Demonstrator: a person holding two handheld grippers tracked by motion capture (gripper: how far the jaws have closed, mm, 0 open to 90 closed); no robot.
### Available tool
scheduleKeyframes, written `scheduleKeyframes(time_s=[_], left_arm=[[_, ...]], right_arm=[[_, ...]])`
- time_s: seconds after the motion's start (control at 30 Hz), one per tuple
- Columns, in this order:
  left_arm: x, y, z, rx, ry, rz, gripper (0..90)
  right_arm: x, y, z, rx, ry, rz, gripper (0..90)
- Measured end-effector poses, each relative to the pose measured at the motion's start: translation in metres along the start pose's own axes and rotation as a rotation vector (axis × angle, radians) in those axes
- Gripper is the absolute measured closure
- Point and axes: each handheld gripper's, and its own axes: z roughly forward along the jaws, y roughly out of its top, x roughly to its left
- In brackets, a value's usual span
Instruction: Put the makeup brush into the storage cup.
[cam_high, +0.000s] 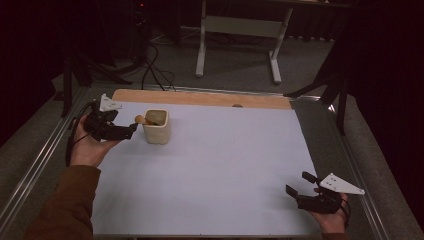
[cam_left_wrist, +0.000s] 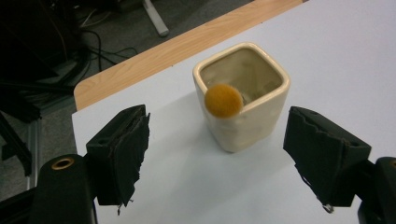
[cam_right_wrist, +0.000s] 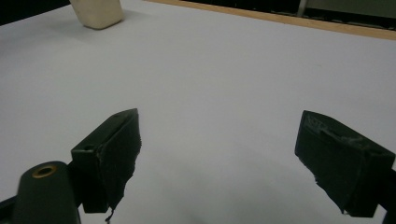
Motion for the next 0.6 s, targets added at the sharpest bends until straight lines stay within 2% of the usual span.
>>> scheduleKeyframes(time_s=[0.1,0.3,0.6], left_arm=[[-0.003,-0.007,-0.003,-0.022,-0.013,-0.007,22.2],[-0.009,-0.022,-0.009,-0.085,-0.032,-0.047,22.0],[-0.015,-0.04,-0.012,-0.141,-0.04,-0.077,21.0]], right_arm=[[0.0,0.0,0.0,0.0,0.001,0.0,13.8],[0.0,0.0,0.0,-0.003,0.0,0.002,13.8],[0.0,0.0,0.0,-0.006,-0.001,0.003,13.8]])
